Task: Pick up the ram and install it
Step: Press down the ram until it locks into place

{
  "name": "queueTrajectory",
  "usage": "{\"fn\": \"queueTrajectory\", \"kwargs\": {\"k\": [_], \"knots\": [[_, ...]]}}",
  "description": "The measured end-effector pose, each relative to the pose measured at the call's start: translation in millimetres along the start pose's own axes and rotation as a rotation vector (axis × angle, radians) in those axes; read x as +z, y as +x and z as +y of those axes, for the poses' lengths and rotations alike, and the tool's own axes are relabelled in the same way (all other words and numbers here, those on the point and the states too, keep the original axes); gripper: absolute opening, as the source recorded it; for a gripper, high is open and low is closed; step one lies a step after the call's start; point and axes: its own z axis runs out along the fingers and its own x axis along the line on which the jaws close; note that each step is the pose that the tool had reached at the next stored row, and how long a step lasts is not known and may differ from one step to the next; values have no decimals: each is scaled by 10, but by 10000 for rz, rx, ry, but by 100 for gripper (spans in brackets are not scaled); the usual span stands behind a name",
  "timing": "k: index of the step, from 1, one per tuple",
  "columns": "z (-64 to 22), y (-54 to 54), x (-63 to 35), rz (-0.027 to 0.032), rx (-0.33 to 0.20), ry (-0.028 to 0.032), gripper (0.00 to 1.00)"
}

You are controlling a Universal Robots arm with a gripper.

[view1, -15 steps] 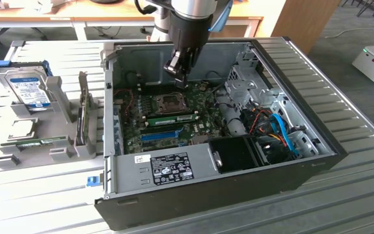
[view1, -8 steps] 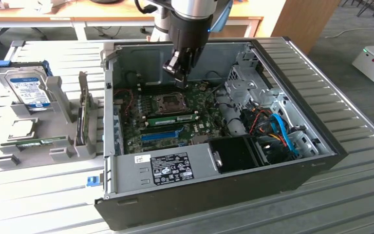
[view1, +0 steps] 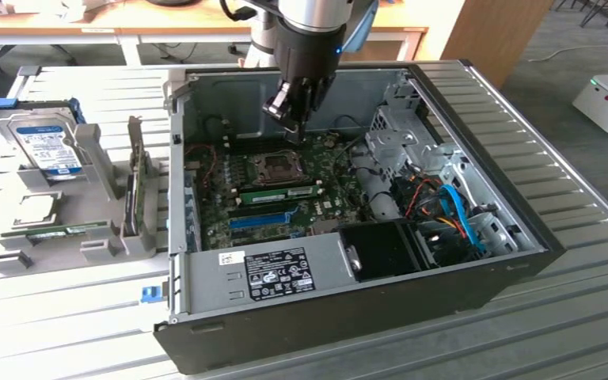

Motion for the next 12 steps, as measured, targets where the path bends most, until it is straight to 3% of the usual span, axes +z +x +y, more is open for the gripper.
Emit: {"fn": "queueTrajectory", "kwargs": {"k": [12], "knots": [[0, 0, 4, -39, 933, 26, 11]]}}
